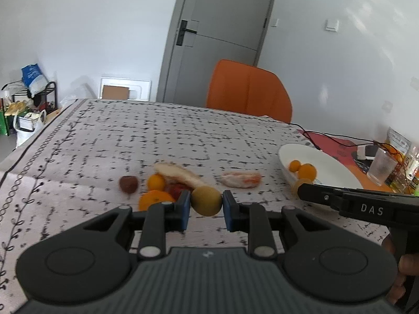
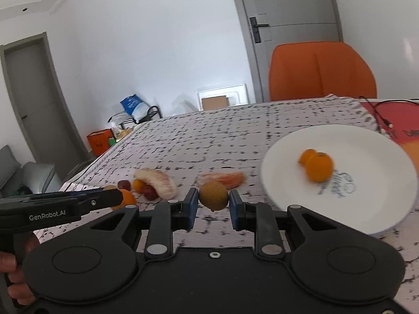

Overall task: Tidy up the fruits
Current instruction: 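Carry both held round fruits over the white bowl with both tools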

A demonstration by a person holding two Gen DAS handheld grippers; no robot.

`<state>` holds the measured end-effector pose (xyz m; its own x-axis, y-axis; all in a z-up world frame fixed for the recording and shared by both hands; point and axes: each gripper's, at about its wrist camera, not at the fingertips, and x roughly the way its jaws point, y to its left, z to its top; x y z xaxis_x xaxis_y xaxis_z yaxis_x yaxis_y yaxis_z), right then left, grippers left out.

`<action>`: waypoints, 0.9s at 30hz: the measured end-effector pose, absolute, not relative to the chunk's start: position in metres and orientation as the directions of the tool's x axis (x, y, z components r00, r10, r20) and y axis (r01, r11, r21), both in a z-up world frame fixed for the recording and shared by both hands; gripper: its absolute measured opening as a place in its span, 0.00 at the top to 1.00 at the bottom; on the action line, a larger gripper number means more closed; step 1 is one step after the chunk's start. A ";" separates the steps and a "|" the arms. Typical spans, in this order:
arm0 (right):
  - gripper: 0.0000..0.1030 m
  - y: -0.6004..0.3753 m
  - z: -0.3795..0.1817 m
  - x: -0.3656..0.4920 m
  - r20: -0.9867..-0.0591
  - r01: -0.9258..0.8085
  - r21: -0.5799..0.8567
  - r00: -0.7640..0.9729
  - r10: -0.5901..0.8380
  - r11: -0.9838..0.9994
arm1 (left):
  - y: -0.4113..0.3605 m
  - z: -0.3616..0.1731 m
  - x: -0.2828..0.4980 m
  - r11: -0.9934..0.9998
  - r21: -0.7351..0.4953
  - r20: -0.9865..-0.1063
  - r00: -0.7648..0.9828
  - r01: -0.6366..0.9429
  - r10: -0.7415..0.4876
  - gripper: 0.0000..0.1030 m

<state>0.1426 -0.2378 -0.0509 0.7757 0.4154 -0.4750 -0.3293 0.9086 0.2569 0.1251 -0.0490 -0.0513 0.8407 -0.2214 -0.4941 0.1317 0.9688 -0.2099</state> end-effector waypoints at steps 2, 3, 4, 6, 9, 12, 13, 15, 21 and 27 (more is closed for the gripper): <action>0.77 -0.244 -0.050 0.142 -0.474 -0.316 0.257 0.783 0.404 0.913 | -0.056 -0.049 0.127 0.968 -0.205 -0.488 0.841 0.148 -0.232 0.76; 0.77 -0.248 -0.050 0.142 -0.472 -0.308 0.257 0.787 0.397 0.916 | -0.060 -0.048 0.128 0.967 -0.200 -0.484 0.842 0.158 -0.238 0.76; 0.77 -0.250 -0.050 0.141 -0.471 -0.303 0.256 0.790 0.392 0.918 | -0.063 -0.048 0.129 0.966 -0.196 -0.482 0.842 0.165 -0.242 0.76; 0.77 -0.257 -0.049 0.141 -0.468 -0.289 0.254 0.799 0.379 0.923 | -0.070 -0.047 0.132 0.965 -0.190 -0.480 0.840 0.181 -0.252 0.76; 0.77 -0.266 -0.049 0.139 -0.463 -0.270 0.257 0.808 0.363 0.928 | -0.080 -0.045 0.136 0.962 -0.184 -0.477 0.838 0.200 -0.265 0.76; 0.77 -0.275 -0.049 0.137 -0.461 -0.253 0.256 0.817 0.348 0.933 | -0.089 -0.044 0.139 0.959 -0.180 -0.475 0.834 0.218 -0.279 0.76; 0.77 -0.278 -0.049 0.136 -0.459 -0.248 0.257 0.819 0.344 0.934 | -0.093 -0.043 0.141 0.958 -0.175 -0.475 0.834 0.226 -0.283 0.76; 0.77 -0.286 -0.050 0.135 -0.455 -0.235 0.263 0.825 0.335 0.936 | -0.100 -0.042 0.143 0.957 -0.168 -0.475 0.832 0.236 -0.288 0.76; 0.77 -0.306 -0.054 0.135 -0.448 -0.201 0.279 0.838 0.312 0.939 | -0.118 -0.039 0.150 0.953 -0.149 -0.474 0.827 0.263 -0.302 0.76; 0.77 -0.325 -0.058 0.136 -0.441 -0.163 0.293 0.851 0.285 0.942 | -0.135 -0.039 0.157 0.948 -0.134 -0.475 0.821 0.289 -0.317 0.76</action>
<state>0.1358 -0.3251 -0.0578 0.8511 0.2847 -0.4412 -0.1632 0.9420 0.2931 0.1569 -0.1351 -0.0388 0.8211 -0.3171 -0.4746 0.2885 0.9480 -0.1343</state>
